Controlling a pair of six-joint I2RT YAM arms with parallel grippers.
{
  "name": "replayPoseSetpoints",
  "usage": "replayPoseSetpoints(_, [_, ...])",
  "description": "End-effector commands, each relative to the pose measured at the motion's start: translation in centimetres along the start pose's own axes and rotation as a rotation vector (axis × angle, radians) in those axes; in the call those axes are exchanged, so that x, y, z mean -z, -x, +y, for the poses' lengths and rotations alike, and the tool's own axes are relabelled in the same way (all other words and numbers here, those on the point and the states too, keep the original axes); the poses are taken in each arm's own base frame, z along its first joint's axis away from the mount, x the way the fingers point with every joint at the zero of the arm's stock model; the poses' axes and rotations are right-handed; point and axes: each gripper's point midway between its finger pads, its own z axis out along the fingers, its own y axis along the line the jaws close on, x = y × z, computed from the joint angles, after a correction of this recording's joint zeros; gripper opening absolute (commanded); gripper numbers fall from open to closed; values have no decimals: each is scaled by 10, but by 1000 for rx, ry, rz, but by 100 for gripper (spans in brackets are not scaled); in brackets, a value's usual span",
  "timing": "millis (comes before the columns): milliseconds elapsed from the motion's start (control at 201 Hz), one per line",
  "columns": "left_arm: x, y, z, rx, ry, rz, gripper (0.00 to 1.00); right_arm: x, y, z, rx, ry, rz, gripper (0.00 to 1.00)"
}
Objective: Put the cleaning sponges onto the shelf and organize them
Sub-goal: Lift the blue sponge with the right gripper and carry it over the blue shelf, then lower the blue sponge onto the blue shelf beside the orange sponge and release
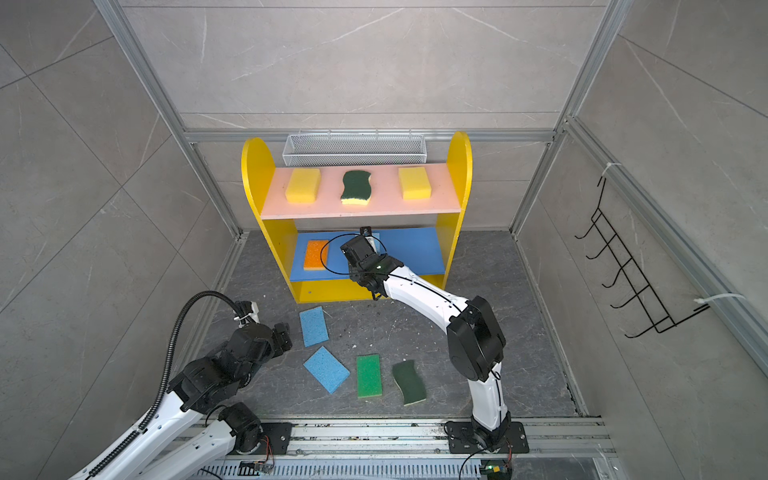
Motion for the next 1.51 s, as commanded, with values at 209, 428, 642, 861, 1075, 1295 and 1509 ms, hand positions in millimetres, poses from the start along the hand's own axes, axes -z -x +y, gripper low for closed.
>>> replayPoseSetpoints(209, [5, 13, 2, 17, 28, -36, 85, -18, 7, -3, 20, -26, -4, 74])
replayPoseSetpoints(428, [3, 13, 2, 17, 37, -33, 85, -24, 1, -4, 29, -39, 11, 75])
replayPoseSetpoints(642, [3, 12, 3, 12, 40, -29, 85, -31, 4, -8, 30, -57, 8, 75])
replayPoseSetpoints(861, [3, 12, 3, 13, 41, -32, 85, -35, 8, -9, 28, -62, 6, 76])
replayPoseSetpoints(1075, [2, 12, 2, 15, 43, -30, 85, -37, 4, -10, 30, -64, 24, 79])
replayPoseSetpoints(1295, [3, 13, 2, 13, 43, -31, 85, -35, 4, -9, 30, -59, 29, 90])
replayPoseSetpoints(1509, [5, 15, 3, 12, 48, -37, 85, -25, 12, -10, 21, -51, 23, 93])
